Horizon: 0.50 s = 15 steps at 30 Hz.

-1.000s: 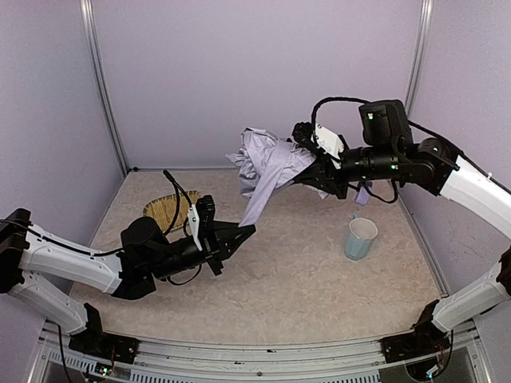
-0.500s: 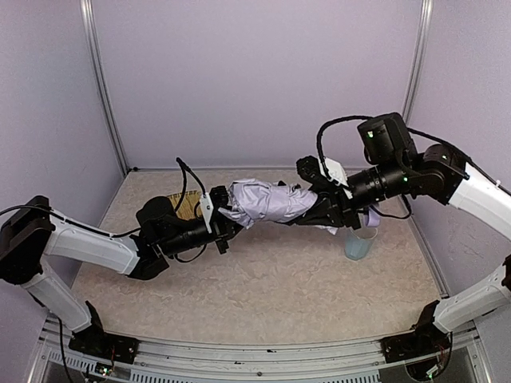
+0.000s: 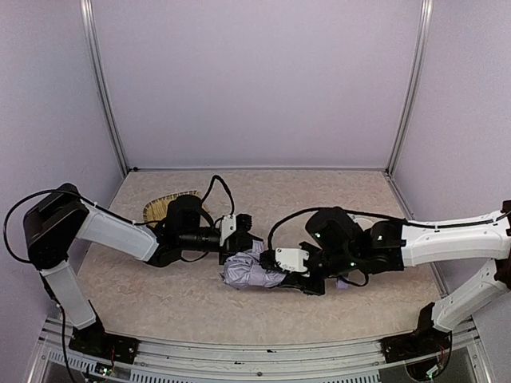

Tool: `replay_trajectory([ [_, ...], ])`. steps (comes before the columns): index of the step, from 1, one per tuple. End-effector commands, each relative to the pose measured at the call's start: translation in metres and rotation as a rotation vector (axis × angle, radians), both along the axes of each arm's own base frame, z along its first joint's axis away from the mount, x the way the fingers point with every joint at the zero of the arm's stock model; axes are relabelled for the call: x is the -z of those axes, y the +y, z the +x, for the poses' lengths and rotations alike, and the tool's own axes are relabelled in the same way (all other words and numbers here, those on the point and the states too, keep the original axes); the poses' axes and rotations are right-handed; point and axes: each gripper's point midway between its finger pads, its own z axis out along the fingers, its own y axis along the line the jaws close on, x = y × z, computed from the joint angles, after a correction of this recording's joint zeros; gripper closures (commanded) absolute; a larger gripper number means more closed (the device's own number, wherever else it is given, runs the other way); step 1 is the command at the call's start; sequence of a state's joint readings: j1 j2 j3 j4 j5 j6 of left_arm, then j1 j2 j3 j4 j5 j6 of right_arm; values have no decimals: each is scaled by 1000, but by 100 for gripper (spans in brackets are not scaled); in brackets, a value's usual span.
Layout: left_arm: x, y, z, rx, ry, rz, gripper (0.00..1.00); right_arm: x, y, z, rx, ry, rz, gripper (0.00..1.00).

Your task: Put away the umbrella

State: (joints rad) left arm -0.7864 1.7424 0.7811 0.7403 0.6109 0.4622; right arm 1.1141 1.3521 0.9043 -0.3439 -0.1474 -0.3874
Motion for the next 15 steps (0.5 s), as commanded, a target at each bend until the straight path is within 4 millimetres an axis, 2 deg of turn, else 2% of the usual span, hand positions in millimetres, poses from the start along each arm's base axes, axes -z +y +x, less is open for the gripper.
replay_trajectory([
  [1, -61, 22, 78, -288, -222, -91, 100, 107, -30, -59, -140, 88, -320, 100],
  [2, -56, 23, 79, -295, -220, -80, 100, 120, -33, -59, -147, 78, -354, 100],
  [9, 4, 23, 95, -361, -226, 49, 100, 173, -48, -54, -210, 25, -523, 100],
  [12, 26, 28, 111, -426, -227, 96, 100, 188, -50, -61, -235, 80, -555, 100],
  [15, 48, 26, 126, -481, -261, 192, 100, 195, -53, -59, -220, 110, -572, 100],
])
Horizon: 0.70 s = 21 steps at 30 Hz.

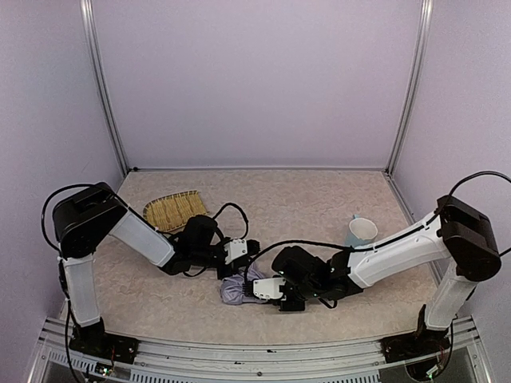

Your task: Put away the umbrella

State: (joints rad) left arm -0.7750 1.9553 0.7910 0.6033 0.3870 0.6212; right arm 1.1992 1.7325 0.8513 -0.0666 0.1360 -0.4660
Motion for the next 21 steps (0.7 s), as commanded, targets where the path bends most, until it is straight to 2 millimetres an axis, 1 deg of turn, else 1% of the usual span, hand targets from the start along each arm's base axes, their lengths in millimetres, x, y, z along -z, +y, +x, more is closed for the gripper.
replay_trajectory([
  [1, -72, 2, 95, -270, -357, -79, 100, 74, -72, -82, -180, 330, -340, 100],
  [4, -62, 5, 98, -301, -350, -55, 100, 72, -73, -76, -154, 360, -317, 100],
  [6, -59, 9, 101, -327, -342, -48, 100, 73, -75, -72, -138, 370, -317, 100],
  [7, -59, 10, 103, -340, -342, -40, 96, 74, -75, -70, -132, 372, -320, 100],
  [9, -58, 14, 105, -363, -340, -22, 83, 78, -76, -68, -119, 378, -334, 100],
  [11, -56, 18, 106, -375, -332, 2, 62, 83, -79, -65, -105, 375, -351, 100],
  [12, -56, 20, 107, -384, -328, 13, 50, 85, -81, -64, -97, 373, -358, 100],
  [13, -58, 23, 109, -401, -328, 19, 41, 86, -82, -63, -91, 373, -364, 100],
  [14, -62, 26, 111, -425, -329, 18, 38, 87, -84, -62, -87, 372, -367, 100],
  [16, -79, 36, 118, -502, -331, -11, 36, 87, -84, -59, -78, 368, -365, 100],
  [18, -107, 45, 121, -590, -313, -78, 36, 86, -84, -57, -70, 362, -366, 100],
  [19, -123, 48, 117, -622, -284, -120, 37, 86, -85, -56, -68, 363, -368, 100],
  [20, -135, 50, 110, -640, -243, -156, 38, 85, -85, -56, -66, 361, -371, 100],
  [21, -141, 53, 94, -643, -195, -176, 40, 85, -86, -56, -65, 366, -372, 100],
])
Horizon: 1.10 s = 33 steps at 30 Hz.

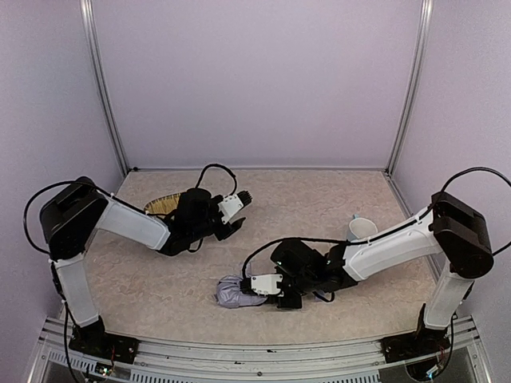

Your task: Put away the umbrella

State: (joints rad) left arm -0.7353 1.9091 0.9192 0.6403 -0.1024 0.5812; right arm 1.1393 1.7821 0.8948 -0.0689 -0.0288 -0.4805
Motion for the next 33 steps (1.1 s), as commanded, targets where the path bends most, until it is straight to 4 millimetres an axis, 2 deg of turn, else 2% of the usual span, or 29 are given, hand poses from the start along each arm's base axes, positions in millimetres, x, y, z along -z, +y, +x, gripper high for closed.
replay_trajectory([
  [1, -79, 17, -33, -113, 51, -252, 42, 79, -98, -59, -49, 251, -416, 100],
  [3, -94, 13, -81, -37, 95, -367, 43, 77, -97, -64, -54, 291, -408, 100],
  [6, -98, 9, -161, 126, 137, -478, 41, 73, -98, -75, -44, 407, -401, 100],
  [9, -82, 11, -219, 198, 151, -471, 36, 70, -98, -83, -24, 515, -404, 100],
  [12, -43, 10, -250, 249, 191, -338, 27, 70, -100, -88, -7, 585, -407, 100],
  [16, 4, 8, -252, 211, 133, -72, 21, 71, -104, -85, 26, 622, -419, 100],
  [18, 16, 7, -248, 202, 93, -5, 19, 71, -105, -84, 37, 636, -420, 100],
  [21, 24, 2, -248, 235, 62, 4, 17, 70, -104, -86, 34, 665, -411, 100],
  [24, 37, 5, -240, 211, 29, 41, 15, 69, -104, -88, 34, 681, -412, 100],
  [27, 41, 1, -235, 217, -27, 66, 14, 67, -105, -91, 30, 695, -414, 100],
  [29, 44, -4, -236, 260, 5, 38, 14, 65, -105, -91, 35, 702, -419, 100],
  [33, 72, -3, -233, 289, 156, 34, 19, 59, -102, -88, 39, 686, -399, 100],
])
